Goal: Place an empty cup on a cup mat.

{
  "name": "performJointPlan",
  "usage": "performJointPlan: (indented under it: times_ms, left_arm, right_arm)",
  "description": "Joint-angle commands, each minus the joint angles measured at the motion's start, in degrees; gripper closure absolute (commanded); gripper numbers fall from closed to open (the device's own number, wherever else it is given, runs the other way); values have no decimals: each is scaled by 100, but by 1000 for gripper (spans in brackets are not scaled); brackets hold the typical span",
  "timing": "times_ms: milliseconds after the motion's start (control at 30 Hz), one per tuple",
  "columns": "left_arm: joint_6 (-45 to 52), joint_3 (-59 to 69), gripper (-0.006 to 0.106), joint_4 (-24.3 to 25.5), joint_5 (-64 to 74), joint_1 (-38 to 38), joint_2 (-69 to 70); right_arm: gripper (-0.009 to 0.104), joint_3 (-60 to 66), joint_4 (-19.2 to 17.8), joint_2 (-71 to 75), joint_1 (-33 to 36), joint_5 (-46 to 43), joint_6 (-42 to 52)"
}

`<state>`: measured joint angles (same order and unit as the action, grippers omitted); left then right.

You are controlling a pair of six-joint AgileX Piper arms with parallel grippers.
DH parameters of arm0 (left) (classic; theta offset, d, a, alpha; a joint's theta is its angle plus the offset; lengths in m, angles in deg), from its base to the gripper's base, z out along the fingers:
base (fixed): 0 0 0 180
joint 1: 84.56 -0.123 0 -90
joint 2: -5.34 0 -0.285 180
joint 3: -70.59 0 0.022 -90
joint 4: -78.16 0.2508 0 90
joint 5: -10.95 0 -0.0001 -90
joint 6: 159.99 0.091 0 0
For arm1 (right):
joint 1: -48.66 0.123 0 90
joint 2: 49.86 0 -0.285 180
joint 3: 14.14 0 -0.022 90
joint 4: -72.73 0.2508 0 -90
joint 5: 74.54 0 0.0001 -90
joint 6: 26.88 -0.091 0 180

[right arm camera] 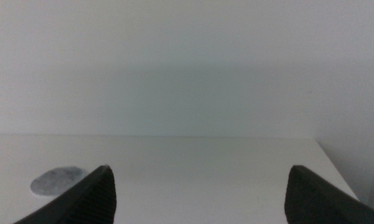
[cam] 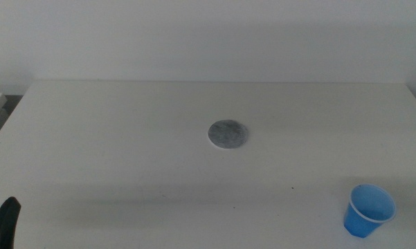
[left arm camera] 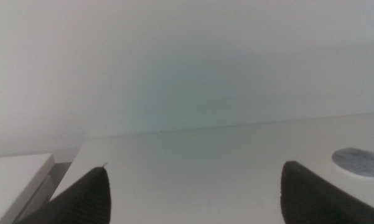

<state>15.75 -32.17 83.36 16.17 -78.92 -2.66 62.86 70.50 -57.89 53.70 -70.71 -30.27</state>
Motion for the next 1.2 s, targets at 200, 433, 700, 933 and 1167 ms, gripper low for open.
performJointPlan:
  times_ms: [200, 433, 700, 933, 1167]
  left_arm:
    - [-16, -2, 7, -7, -32, 10, 21]
    - [-16, -2, 7, -7, -32, 10, 21]
    - [-16, -2, 7, -7, -32, 10, 21]
    - [-16, -2, 7, -7, -32, 10, 21]
    - [-16, -2, 7, -7, -32, 10, 21]
  right_arm:
    - [3, -1204, 138, -8, 7, 1855, 25]
    - [3, -2788, 223, -1166, 7, 2619, 25]
    - [3, -4607, 1013, -3084, 7, 4100, 25]
    - [3, -6006, 1184, -4715, 7, 5464, -303]
    - [3, -6549, 1197, -6138, 7, 6614, -550]
